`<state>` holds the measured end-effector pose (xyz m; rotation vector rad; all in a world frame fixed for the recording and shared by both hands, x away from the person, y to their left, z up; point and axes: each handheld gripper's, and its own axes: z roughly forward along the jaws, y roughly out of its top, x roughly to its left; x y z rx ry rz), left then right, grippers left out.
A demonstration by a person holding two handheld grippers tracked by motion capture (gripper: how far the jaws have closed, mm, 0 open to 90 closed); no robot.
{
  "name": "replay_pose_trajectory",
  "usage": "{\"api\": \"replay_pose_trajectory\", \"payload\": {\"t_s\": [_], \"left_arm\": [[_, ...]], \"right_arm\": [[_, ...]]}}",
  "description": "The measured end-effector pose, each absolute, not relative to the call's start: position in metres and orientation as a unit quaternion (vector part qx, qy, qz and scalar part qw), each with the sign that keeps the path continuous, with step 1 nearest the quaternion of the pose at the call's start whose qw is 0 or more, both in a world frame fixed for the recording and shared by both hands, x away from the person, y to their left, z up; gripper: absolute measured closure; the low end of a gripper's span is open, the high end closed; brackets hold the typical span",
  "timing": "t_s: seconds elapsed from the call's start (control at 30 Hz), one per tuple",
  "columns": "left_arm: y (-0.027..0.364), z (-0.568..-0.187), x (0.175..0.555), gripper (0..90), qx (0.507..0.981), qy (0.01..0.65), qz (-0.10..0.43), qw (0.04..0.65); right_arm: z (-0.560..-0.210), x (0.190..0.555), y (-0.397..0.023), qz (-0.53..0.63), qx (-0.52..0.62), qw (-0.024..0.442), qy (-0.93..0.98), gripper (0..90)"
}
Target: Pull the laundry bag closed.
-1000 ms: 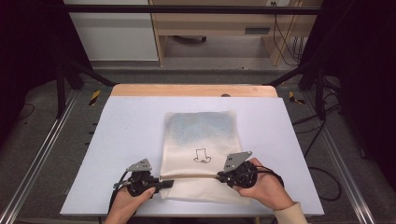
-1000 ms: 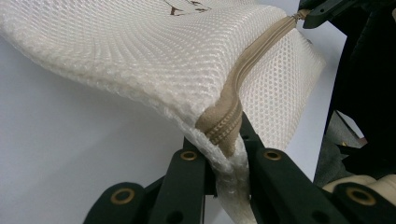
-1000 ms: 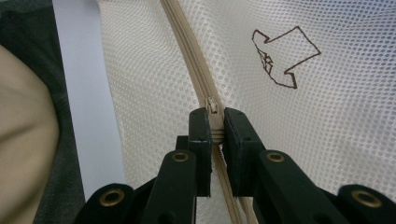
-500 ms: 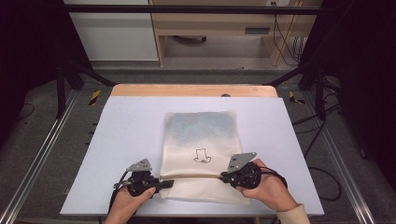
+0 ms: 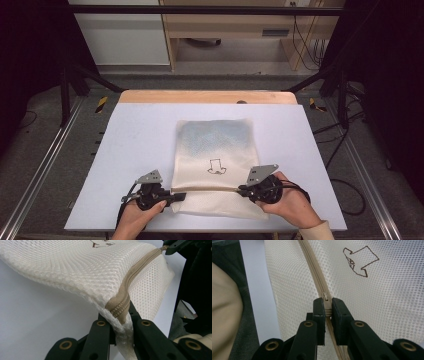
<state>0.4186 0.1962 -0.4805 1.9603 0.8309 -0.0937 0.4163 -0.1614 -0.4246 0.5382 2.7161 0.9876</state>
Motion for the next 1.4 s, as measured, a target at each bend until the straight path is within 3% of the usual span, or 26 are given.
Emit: {"api": "replay_pose_trajectory", "payload": {"t_s": [1.4], "left_arm": [[0.197,-0.479,0.419,84.7,0.804,0.341,-0.037,0.485]], "right_arm": [[-0.429,0.414,-0.192,0.339,0.216,0.103,0.91,82.2]]}}
